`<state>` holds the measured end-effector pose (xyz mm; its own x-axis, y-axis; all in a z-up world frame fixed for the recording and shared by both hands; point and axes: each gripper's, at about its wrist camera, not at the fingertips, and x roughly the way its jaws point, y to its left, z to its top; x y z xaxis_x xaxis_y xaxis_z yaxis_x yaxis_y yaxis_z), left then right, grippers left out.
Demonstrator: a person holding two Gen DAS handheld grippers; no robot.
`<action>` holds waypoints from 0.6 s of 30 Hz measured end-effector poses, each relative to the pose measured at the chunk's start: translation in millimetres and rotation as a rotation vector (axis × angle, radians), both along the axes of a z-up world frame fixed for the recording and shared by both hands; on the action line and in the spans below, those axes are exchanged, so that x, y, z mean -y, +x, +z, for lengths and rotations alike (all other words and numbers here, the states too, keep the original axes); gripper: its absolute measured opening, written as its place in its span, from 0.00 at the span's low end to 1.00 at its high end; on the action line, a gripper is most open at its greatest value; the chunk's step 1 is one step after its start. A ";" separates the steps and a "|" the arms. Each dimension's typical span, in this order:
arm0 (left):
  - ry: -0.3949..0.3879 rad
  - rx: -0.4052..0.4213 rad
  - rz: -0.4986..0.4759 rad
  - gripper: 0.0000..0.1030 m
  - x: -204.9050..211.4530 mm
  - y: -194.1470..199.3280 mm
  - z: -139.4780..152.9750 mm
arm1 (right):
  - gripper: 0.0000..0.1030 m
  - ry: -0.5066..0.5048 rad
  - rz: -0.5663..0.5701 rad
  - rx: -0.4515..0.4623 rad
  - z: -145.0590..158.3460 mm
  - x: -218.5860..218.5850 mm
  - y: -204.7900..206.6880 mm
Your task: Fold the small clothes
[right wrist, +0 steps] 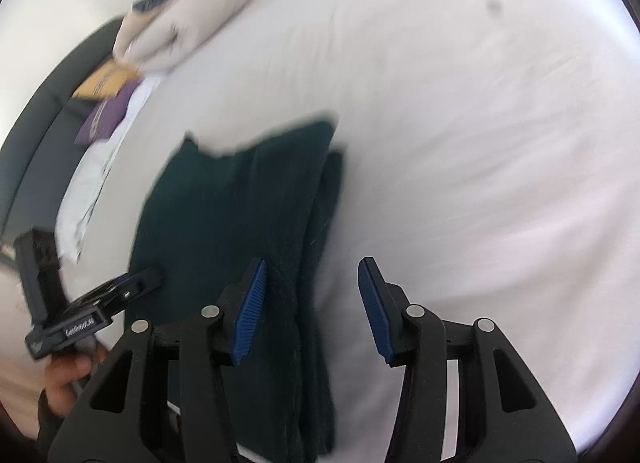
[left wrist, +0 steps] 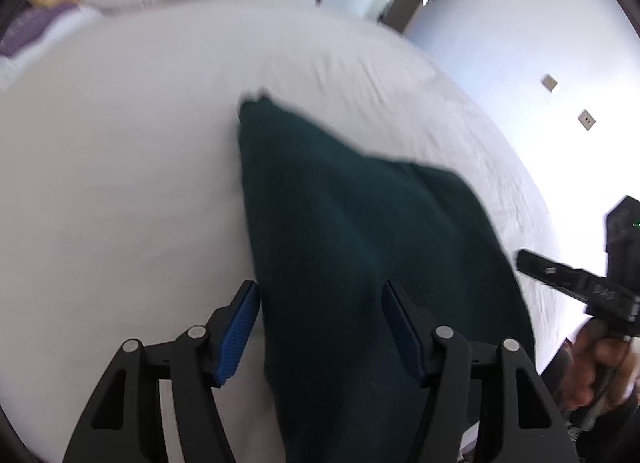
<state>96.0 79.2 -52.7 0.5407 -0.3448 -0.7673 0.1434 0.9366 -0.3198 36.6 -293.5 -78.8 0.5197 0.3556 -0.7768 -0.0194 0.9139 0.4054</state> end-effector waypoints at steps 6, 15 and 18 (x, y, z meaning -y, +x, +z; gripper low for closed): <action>0.007 0.118 -0.024 0.64 16.7 -37.2 18.6 | 0.45 0.106 0.128 0.132 52.4 -8.9 -43.9; 0.155 0.097 -0.054 0.71 36.8 -34.9 -20.0 | 0.04 0.115 0.084 -0.016 -44.3 -34.3 -25.9; 0.110 0.106 -0.018 0.71 27.6 -45.1 -3.5 | 0.10 0.089 0.048 -0.003 -32.2 -25.4 -29.4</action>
